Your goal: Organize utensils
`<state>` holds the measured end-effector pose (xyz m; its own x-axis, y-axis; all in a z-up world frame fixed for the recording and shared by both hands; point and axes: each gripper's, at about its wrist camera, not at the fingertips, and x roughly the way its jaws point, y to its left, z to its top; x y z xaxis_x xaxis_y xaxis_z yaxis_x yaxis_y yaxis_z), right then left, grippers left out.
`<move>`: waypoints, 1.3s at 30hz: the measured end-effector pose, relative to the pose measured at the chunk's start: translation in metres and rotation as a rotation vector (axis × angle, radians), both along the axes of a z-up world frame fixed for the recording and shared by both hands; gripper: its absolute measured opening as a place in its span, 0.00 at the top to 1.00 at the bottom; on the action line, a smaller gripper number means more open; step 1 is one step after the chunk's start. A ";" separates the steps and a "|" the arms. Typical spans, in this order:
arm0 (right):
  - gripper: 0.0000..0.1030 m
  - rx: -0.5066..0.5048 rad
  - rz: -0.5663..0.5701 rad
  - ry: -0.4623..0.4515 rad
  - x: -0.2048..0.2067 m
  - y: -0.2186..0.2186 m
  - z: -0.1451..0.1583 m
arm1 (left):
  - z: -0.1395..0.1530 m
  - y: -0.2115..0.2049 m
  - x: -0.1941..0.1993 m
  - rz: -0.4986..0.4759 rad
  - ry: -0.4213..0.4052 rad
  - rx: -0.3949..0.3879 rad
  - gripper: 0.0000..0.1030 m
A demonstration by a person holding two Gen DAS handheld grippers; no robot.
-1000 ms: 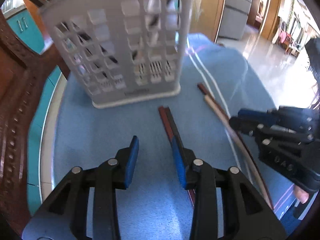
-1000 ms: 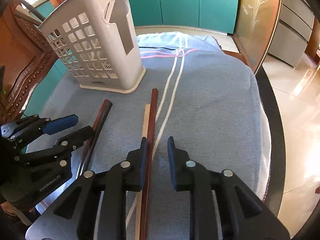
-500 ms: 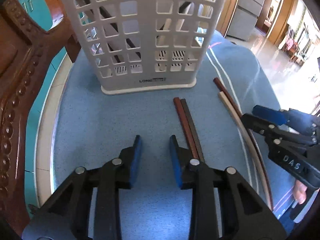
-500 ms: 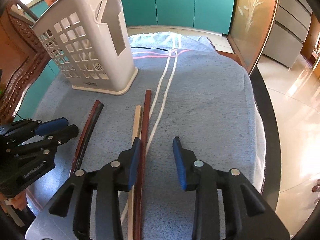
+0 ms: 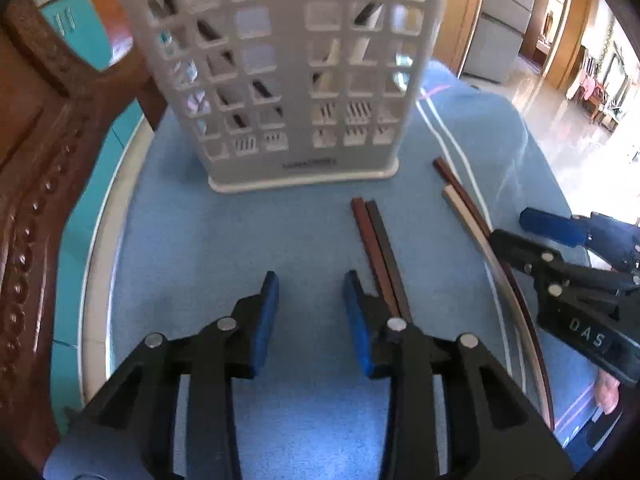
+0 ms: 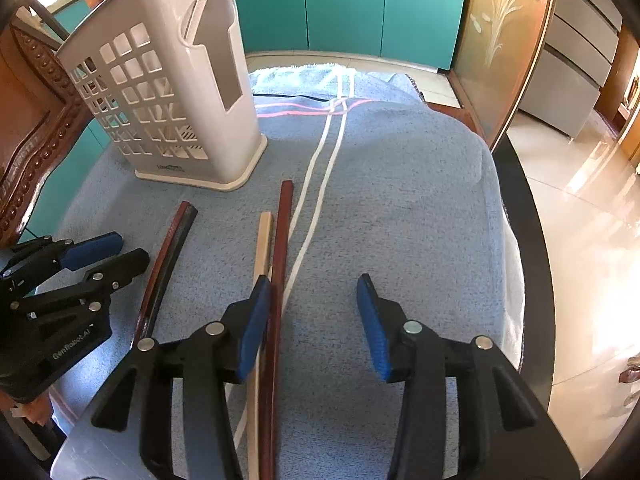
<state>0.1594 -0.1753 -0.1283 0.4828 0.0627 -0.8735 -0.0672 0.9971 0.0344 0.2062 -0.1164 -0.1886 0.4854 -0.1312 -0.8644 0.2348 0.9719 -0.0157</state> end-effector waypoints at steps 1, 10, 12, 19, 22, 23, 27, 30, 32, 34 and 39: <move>0.57 -0.002 0.000 -0.002 0.000 0.001 0.000 | 0.000 0.000 0.001 0.003 0.004 -0.006 0.66; 0.57 -0.049 0.009 -0.004 -0.001 0.009 -0.004 | -0.008 -0.003 -0.004 -0.066 0.022 -0.130 0.66; 0.57 -0.060 0.013 -0.007 -0.002 0.010 -0.004 | -0.012 -0.016 -0.007 -0.095 -0.014 -0.059 0.84; 0.57 -0.038 0.006 -0.003 -0.002 0.004 -0.003 | 0.003 -0.007 -0.010 -0.063 -0.028 -0.135 0.88; 0.57 -0.035 0.002 -0.001 0.000 0.003 -0.002 | 0.010 0.007 -0.007 -0.042 -0.038 -0.182 0.87; 0.57 -0.035 0.001 -0.001 0.001 0.003 -0.002 | 0.010 0.010 -0.006 -0.027 -0.042 -0.192 0.87; 0.57 -0.040 0.000 -0.002 0.003 0.004 -0.003 | 0.013 0.034 -0.008 0.003 -0.042 -0.189 0.87; 0.57 -0.047 0.000 -0.007 0.005 0.006 -0.004 | 0.012 0.036 -0.007 0.016 -0.029 -0.167 0.87; 0.57 -0.039 0.004 -0.010 0.009 0.007 -0.004 | 0.009 0.027 -0.007 0.020 -0.023 -0.140 0.87; 0.57 -0.028 0.004 -0.012 0.014 0.007 -0.004 | 0.005 0.036 -0.001 0.033 -0.015 -0.119 0.84; 0.71 -0.040 0.020 -0.026 0.028 0.014 -0.006 | -0.004 0.032 0.018 0.060 -0.007 -0.066 0.82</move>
